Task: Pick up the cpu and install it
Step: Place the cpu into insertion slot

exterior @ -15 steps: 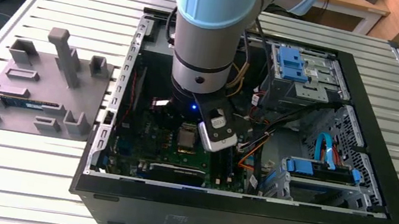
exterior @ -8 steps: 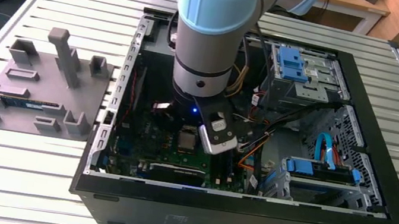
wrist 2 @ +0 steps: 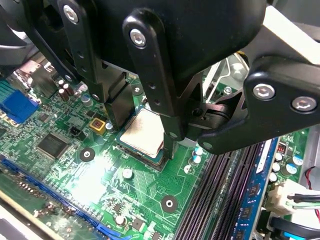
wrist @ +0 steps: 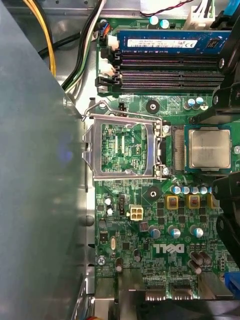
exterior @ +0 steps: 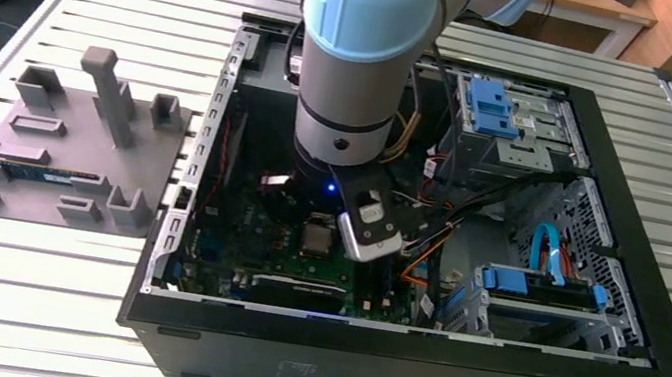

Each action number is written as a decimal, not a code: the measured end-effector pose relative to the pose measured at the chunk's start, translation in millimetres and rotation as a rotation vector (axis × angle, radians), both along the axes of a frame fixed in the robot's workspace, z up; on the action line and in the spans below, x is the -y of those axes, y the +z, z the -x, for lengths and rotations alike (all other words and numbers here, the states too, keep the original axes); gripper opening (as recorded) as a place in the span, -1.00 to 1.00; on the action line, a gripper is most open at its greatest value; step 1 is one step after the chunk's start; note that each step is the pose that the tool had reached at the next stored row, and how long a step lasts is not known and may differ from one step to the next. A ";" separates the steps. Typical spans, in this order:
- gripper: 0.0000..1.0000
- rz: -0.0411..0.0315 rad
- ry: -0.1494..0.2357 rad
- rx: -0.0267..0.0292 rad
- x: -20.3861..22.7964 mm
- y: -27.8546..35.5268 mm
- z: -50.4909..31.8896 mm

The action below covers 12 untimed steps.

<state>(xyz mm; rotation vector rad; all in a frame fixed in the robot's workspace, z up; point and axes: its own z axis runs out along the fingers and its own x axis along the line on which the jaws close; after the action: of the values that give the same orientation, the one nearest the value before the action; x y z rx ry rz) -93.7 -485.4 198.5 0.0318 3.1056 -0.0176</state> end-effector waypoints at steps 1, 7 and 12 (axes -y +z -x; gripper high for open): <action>-0.06 0.0002 0.000 -0.0001 0.0 -1.1 0.0; -0.06 0.0006 0.000 -0.0003 0.1 -4.1 0.0; -0.06 -0.0085 0.000 -0.0002 0.1 -6.0 0.1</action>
<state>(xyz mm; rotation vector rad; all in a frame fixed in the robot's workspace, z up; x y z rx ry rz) -93.8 -485.5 192.6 0.0320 3.1059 -0.0044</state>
